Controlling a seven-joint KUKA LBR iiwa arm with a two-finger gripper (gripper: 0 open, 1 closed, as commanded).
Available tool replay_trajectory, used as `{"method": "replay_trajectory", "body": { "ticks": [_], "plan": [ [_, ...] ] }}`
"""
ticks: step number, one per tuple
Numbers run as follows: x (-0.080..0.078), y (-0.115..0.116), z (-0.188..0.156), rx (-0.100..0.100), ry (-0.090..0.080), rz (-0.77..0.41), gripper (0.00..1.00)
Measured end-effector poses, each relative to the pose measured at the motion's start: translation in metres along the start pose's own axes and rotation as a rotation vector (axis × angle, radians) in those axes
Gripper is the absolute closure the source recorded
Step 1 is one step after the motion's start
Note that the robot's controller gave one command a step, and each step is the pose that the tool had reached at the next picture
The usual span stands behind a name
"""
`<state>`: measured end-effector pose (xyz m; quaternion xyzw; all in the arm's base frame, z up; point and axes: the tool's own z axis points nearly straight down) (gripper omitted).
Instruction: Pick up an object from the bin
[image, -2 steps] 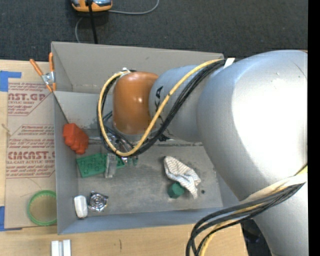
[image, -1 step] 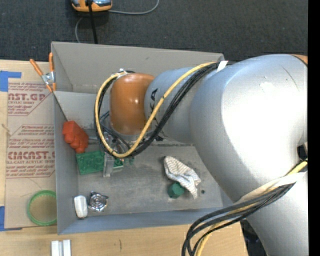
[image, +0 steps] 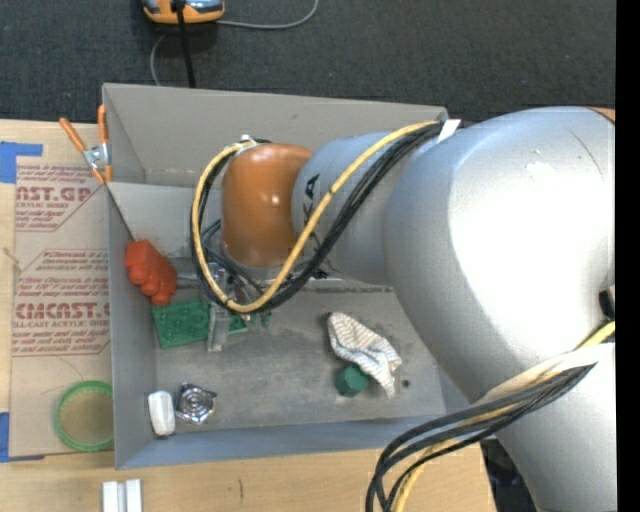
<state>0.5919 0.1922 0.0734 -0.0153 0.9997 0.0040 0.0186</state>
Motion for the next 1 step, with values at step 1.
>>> {"method": "replay_trajectory", "body": {
  "ticks": [1],
  "plan": [
    [0.0133, -0.0048, -0.0573, 0.002, 0.011, -0.006, 1.00]
  ]
}}
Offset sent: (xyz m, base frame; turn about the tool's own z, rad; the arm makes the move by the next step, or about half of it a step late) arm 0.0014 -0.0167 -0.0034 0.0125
